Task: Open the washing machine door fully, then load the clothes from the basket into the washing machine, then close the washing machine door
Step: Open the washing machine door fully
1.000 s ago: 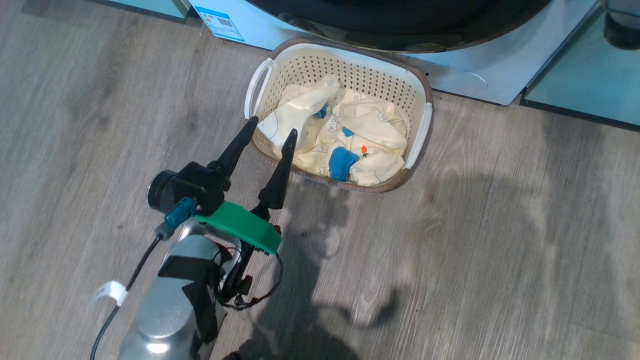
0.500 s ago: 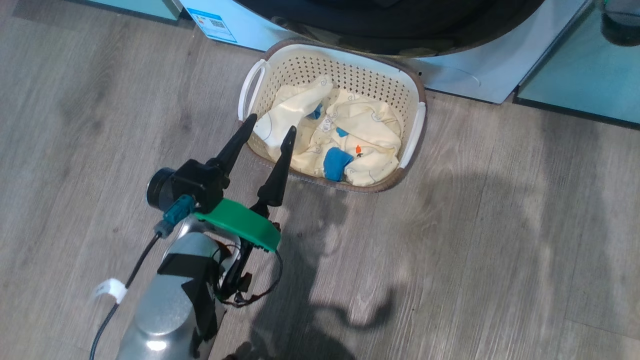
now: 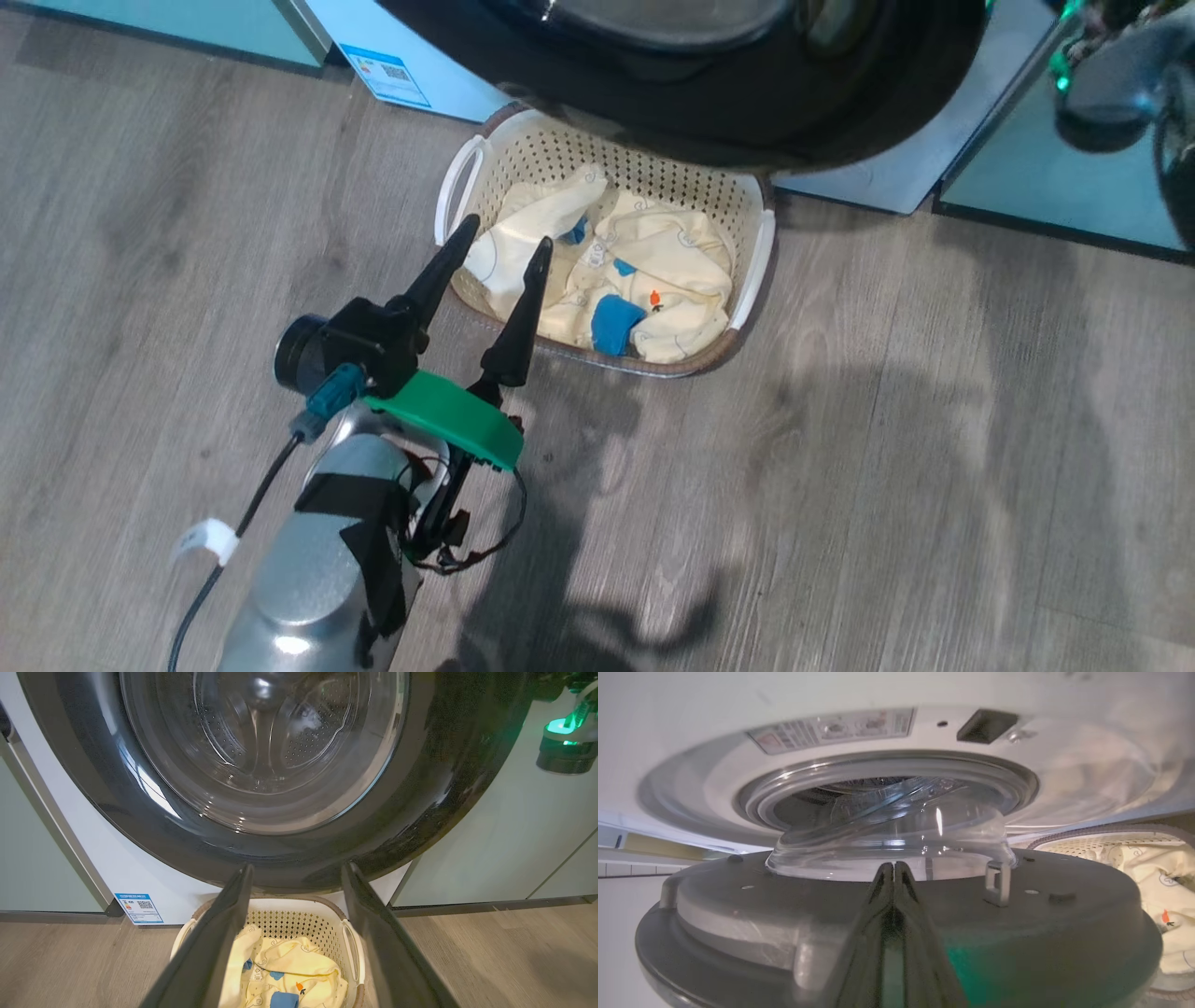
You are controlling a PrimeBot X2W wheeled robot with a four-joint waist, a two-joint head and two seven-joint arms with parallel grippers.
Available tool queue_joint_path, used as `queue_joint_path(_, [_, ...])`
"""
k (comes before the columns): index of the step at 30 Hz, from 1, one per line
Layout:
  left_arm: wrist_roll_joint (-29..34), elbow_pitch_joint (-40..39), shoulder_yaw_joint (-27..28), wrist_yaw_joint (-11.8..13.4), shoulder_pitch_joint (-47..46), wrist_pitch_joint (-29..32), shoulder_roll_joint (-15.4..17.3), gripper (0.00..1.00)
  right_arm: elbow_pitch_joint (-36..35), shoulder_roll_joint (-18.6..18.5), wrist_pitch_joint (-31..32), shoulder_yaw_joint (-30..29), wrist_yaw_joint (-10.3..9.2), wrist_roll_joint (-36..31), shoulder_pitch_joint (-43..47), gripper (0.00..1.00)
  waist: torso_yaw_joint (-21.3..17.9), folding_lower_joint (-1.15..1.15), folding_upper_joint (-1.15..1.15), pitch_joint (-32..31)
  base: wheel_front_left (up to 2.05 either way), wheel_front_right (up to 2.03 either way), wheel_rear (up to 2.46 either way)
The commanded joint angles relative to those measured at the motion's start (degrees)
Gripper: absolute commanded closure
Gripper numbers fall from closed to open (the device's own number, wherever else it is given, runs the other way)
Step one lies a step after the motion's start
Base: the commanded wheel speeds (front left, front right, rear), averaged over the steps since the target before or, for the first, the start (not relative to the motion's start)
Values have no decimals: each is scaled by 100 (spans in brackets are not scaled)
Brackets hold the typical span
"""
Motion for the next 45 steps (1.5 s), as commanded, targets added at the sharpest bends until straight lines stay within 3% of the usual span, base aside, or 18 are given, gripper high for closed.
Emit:
queue_joint_path(1, [38,-139,194,11,6,-36,93,0,-362,206,108,112,-15,114,95,100,-8,0,0,-60,0,0,0])
queue_joint_path(17, [101,-49,240,-1,303,-36,93,0,-1473,207,286,758,-15,760,1180,100,-69,0,0,-491,0,0,0])
queue_joint_path(45, [55,190,241,53,880,-36,93,0,-2845,207,88,2500,-15,1896,2638,100,-7,0,0,-1407,0,0,0])
